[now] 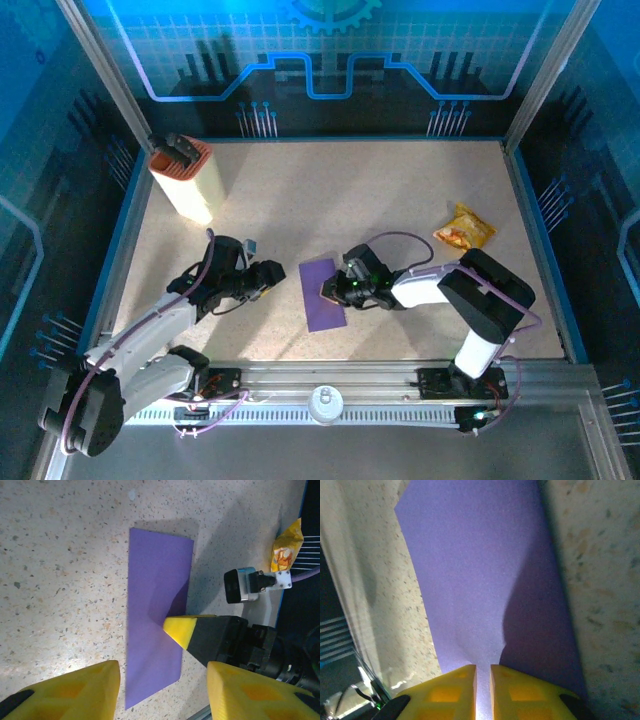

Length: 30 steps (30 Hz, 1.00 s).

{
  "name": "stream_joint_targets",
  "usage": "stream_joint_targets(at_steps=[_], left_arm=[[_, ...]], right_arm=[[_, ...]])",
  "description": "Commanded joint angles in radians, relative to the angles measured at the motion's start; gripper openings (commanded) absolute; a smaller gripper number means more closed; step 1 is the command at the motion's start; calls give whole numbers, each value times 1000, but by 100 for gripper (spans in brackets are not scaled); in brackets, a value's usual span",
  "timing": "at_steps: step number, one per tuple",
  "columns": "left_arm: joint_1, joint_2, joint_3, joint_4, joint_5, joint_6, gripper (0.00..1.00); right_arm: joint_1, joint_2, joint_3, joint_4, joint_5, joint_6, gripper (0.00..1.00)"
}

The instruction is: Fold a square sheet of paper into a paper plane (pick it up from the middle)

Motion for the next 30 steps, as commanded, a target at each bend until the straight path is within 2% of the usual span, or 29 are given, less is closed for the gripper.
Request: stream_joint_targets(at_steps=[1, 3, 7, 13, 16, 21, 27, 30], left_arm=[[-5, 12, -10, 28, 52, 1, 49], [-4, 28, -9, 39, 71, 6, 48], [-5, 72, -10, 77, 113, 4, 47], [-20, 133, 4, 116, 125, -5, 47], [-36, 170, 28, 116, 125, -10, 47], [-66, 239, 69, 103, 114, -5, 47], [-92, 297, 80, 126, 90, -15, 49], [-103, 336, 76, 155, 95, -29, 50]], right_arm=[[48, 21, -39, 108, 89, 167, 17], [51, 9, -23, 98, 86, 136, 17], [36, -39, 35, -90, 86, 5, 18], [-6, -92, 96, -252, 23, -175, 18], [-42, -107, 71, -227, -16, -179, 17], [-82, -62, 46, -164, -113, -197, 6], [-92, -1, 44, -229, -90, -198, 6], [-110, 25, 1, -183, -93, -166, 6]])
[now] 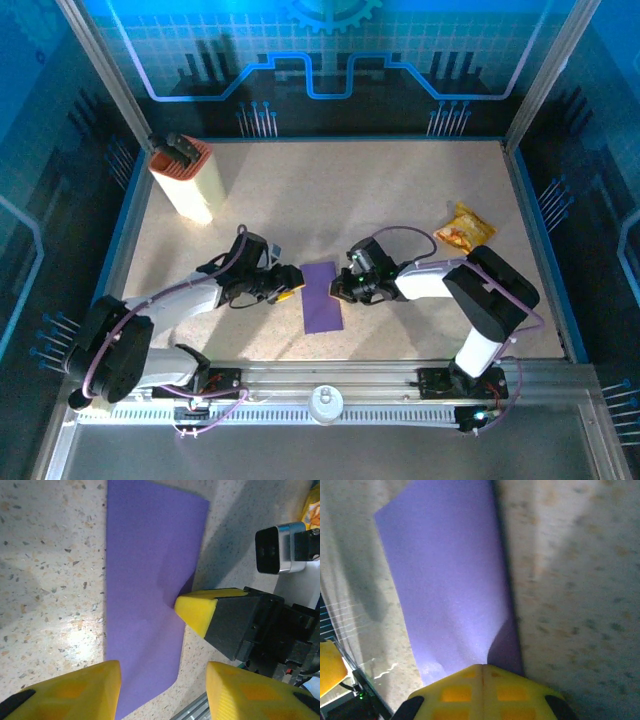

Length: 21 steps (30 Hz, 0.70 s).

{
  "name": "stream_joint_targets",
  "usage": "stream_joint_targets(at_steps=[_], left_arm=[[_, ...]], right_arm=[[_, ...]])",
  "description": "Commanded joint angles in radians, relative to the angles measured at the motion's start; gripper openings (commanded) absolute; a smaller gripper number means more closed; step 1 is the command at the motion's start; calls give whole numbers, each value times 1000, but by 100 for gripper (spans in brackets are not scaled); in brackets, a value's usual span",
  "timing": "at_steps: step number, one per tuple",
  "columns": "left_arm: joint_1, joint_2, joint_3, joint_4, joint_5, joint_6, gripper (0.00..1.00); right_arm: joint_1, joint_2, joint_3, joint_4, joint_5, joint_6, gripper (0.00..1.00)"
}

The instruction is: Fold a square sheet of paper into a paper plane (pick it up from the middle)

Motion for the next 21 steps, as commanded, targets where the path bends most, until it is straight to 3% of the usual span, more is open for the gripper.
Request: stream_joint_targets(at_steps=[1, 5, 21], left_arm=[[-18, 43, 23, 36, 3, -17, 50], [-33, 91, 36, 41, 1, -13, 50], [-61, 218, 55, 71, 12, -13, 46]], right_arm=[[-30, 43, -55, 13, -17, 20, 6], [-44, 64, -94, 94, -45, 57, 6], [-46, 75, -101, 105, -34, 78, 6]])
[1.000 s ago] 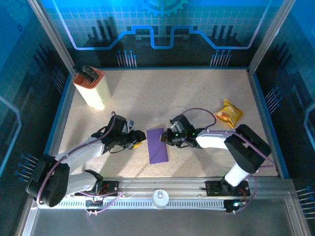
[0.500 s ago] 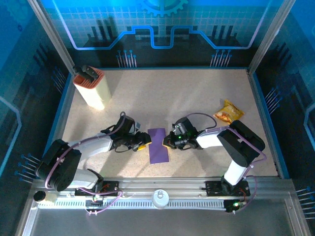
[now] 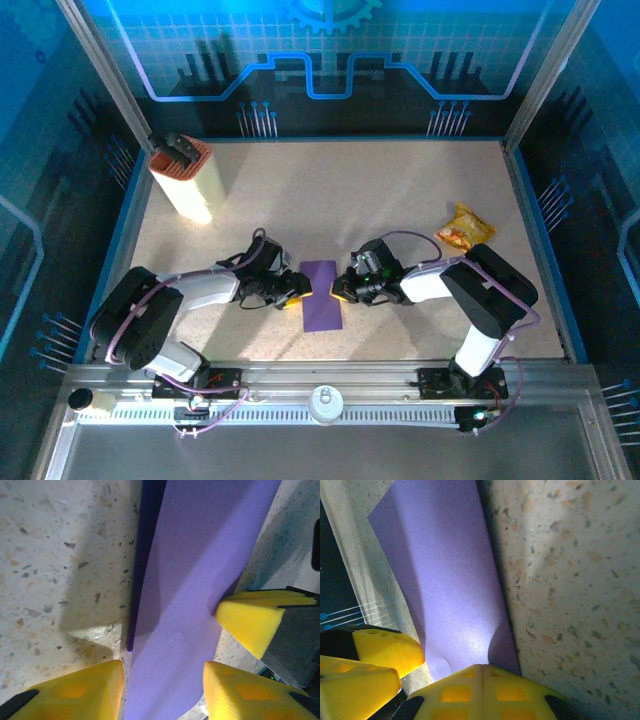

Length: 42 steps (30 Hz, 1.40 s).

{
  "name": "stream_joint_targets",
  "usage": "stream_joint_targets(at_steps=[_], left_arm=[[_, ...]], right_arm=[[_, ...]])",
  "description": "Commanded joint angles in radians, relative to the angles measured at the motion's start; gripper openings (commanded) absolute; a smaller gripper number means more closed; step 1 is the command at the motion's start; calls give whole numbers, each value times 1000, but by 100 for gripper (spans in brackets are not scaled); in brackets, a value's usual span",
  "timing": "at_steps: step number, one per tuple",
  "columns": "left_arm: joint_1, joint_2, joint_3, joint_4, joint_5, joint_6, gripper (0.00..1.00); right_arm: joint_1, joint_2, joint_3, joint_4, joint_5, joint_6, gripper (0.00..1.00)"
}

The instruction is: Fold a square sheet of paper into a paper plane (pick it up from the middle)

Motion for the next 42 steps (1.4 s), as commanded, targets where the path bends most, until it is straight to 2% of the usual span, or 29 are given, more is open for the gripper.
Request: stream_joint_targets(at_steps=[1, 9, 16, 30, 35, 39, 42], left_arm=[[-10, 23, 22, 16, 12, -7, 46], [-16, 46, 12, 29, 20, -5, 46], [-20, 8, 1, 42, 2, -16, 37], [-21, -42, -2, 7, -9, -14, 36], [-20, -54, 1, -9, -13, -12, 32], [-20, -59, -2, -7, -12, -14, 22], [-20, -64, -4, 10, 0, -27, 17]], right_arm=[[-5, 54, -34, -61, 49, 9, 6], [-5, 48, -45, -58, 49, 8, 7], [-7, 47, -51, -55, 50, 6, 6], [-7, 36, -50, -64, 53, 7, 7], [-7, 30, -50, -45, 43, -1, 9], [-12, -6, -55, 3, 14, -35, 15], [-12, -59, -36, -30, 7, -80, 21]])
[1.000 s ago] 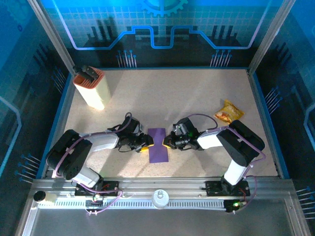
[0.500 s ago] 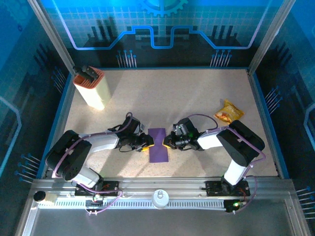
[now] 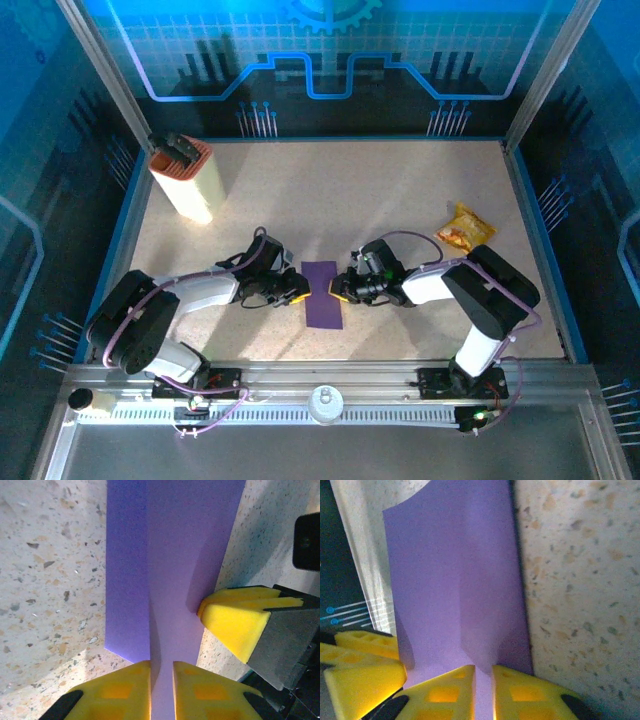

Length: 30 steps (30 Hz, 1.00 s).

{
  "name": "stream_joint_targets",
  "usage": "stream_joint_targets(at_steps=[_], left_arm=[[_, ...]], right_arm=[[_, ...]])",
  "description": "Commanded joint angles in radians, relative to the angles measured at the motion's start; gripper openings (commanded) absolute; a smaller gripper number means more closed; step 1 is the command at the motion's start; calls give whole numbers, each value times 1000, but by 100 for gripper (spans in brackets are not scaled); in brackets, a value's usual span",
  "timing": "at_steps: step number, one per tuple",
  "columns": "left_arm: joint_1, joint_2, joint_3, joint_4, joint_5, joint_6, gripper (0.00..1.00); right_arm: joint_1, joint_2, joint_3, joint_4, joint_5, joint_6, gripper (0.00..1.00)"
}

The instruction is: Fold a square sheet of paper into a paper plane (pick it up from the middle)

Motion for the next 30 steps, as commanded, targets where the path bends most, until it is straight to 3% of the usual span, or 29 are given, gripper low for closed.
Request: stream_joint_targets(at_steps=[1, 8, 10, 14, 18, 24, 30], left_arm=[[-5, -28, -5, 5, 8, -15, 16], [-5, -28, -8, 51, 36, -43, 10], [-6, -27, -6, 53, 38, -45, 9], [-5, -31, -7, 55, 39, -52, 9], [-5, -41, -4, 57, 42, -62, 9], [-5, -46, 8, 39, 42, -57, 9], [-5, -45, 15, 33, 41, -55, 9]], right_arm=[[-9, -60, -1, -99, 22, -73, 24], [-3, -207, 45, -290, 98, -176, 34], [10, -265, 42, -325, 145, -207, 43], [71, -390, 52, -409, 268, -316, 50], [215, -470, 48, -417, 453, -493, 51], [484, -455, 30, -366, 764, -809, 64], [664, -357, 70, -370, 893, -1034, 64]])
